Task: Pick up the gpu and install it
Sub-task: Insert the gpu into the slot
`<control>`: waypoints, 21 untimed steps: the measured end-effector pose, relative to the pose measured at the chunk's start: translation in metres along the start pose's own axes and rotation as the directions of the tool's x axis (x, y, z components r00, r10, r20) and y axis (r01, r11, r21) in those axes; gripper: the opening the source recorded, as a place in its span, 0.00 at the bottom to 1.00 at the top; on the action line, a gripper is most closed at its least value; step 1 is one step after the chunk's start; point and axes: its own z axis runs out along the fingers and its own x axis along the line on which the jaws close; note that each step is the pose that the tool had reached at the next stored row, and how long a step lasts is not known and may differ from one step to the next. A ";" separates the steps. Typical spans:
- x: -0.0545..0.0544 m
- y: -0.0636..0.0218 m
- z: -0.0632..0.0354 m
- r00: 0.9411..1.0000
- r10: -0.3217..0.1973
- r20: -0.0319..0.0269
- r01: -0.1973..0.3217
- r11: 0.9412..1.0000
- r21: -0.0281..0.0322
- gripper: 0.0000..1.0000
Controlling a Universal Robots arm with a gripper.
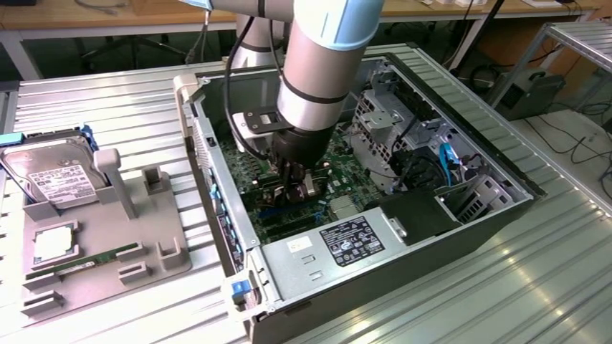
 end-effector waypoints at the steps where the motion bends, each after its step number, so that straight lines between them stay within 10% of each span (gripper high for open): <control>1: 0.000 0.0001 0.0007 1.000 0.000 0.000 0.000 1.000 0.000 0.26; 21: -0.004 -0.0028 -0.0045 1.000 0.000 0.001 0.000 1.000 0.000 0.26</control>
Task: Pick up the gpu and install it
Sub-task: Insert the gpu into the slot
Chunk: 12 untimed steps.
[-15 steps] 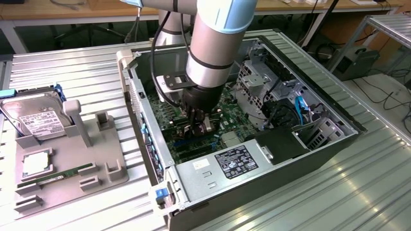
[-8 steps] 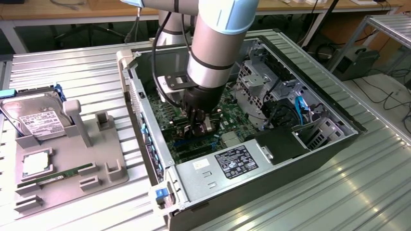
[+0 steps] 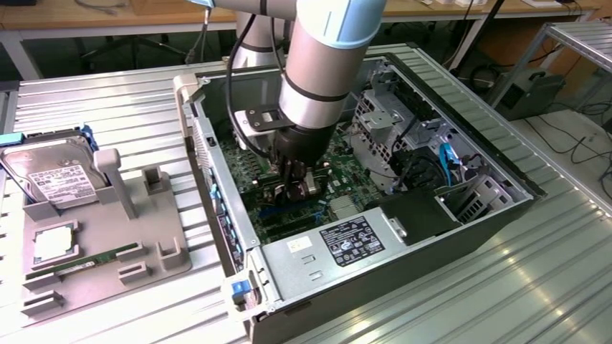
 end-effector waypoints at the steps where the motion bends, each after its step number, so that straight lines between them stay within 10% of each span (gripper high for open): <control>1: 0.000 0.0000 -0.0009 1.000 0.000 0.000 0.000 1.000 0.000 0.26; 12: -0.001 0.0000 0.0013 1.000 0.000 -0.001 0.000 1.000 -0.001 0.26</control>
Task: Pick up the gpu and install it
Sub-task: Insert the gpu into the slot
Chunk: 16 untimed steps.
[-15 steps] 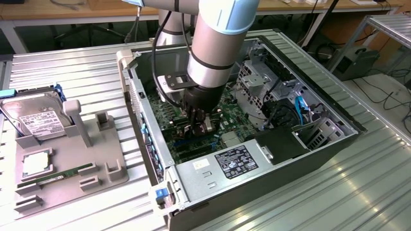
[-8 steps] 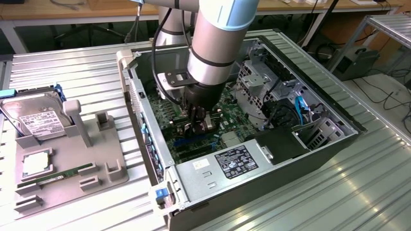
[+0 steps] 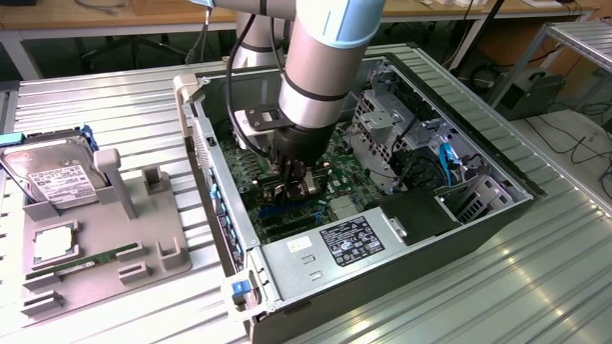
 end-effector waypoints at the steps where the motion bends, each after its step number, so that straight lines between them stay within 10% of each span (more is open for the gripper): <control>1: 0.000 0.0000 0.0005 1.000 0.000 0.000 0.000 1.000 0.000 0.26; 16: 0.000 -0.0003 0.0041 1.000 0.000 -0.009 0.000 1.000 0.000 0.26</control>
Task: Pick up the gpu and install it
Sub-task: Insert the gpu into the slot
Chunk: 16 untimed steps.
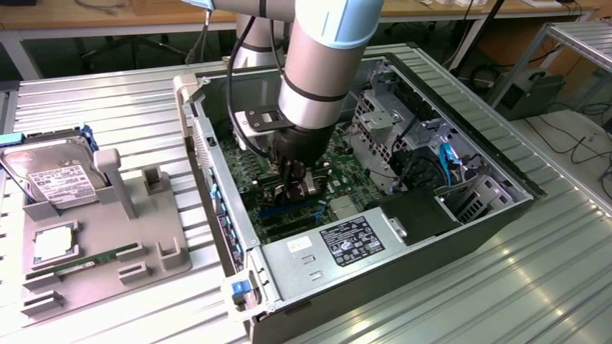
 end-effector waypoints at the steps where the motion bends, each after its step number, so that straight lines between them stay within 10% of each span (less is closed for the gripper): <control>1: 0.000 0.0000 0.0000 1.000 0.000 -0.001 0.000 1.000 0.000 0.26; 16: 0.000 0.0004 -0.0085 1.000 0.001 -0.018 -0.001 1.000 0.001 0.40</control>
